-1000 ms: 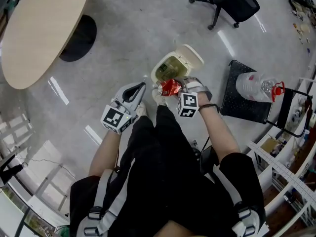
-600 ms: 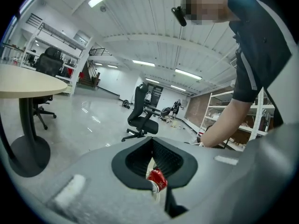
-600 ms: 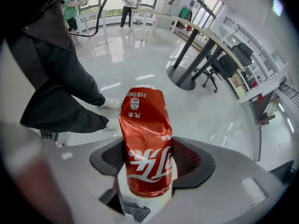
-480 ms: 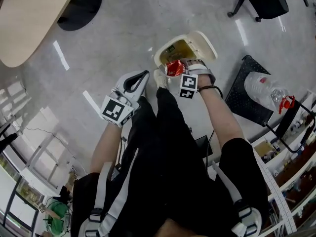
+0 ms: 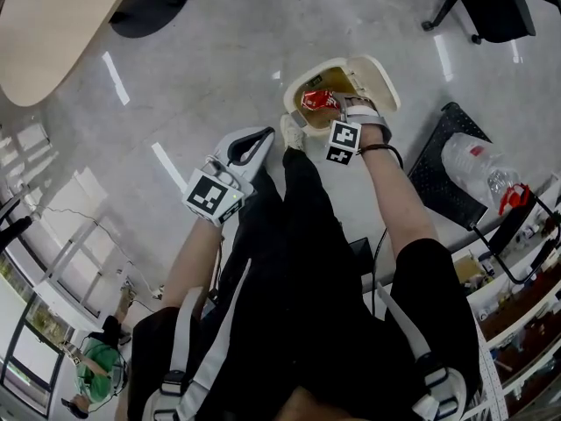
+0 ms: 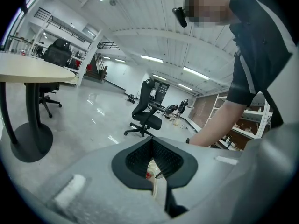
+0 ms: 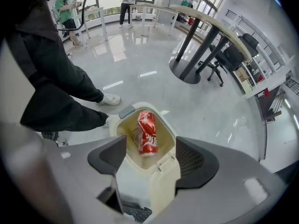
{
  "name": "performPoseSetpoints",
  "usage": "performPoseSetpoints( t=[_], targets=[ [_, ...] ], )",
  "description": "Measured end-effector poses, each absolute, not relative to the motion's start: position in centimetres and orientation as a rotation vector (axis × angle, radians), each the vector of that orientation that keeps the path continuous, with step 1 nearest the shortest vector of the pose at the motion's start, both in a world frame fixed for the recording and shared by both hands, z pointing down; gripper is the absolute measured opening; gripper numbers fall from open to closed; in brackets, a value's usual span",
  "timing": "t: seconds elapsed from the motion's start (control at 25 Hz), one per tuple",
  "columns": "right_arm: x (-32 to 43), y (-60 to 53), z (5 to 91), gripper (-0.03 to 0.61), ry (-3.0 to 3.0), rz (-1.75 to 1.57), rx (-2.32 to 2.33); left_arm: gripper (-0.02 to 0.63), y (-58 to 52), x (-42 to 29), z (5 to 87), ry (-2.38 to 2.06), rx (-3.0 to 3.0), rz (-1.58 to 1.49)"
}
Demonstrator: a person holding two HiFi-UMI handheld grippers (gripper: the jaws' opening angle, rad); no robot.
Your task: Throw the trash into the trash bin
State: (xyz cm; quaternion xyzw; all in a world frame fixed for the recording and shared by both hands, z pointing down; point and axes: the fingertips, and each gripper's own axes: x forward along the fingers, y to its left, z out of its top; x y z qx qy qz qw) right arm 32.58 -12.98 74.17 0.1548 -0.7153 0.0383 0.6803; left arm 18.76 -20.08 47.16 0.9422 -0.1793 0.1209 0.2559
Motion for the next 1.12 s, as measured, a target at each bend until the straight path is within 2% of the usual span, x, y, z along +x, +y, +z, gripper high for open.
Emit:
performPoseSetpoints(
  t=[0.08,0.28,0.52,0.76,0.96,1.12],
  targets=[
    [32.7,-13.1,73.9,0.315,-1.608,0.09,0.37,0.001,-20.1,18.9,47.3,-0.476,2.555,0.328],
    [31.9,-14.5,69.9,0.13,-1.724,0.145,0.584,0.0,-20.6,19.7,46.5,-0.49,2.574,0.305],
    [31.8,-16.8,63.1,0.024,-1.834,0.181,0.844,0.001,-22.2,19.5,43.7,-0.542,2.654,0.242],
    [31.0,-18.7,55.5,0.006,-1.949,0.176,0.983,0.0,-23.9,18.1,38.7,-0.696,2.679,0.154],
    [27.9,-24.4,46.9,0.006,-2.067,0.054,1.086,0.0,-27.4,13.2,32.6,-0.908,2.736,0.025],
    [26.6,-25.7,40.7,0.006,-2.183,0.098,1.25,0.0,-26.8,9.4,29.6,-1.003,2.735,-0.059]
  ],
)
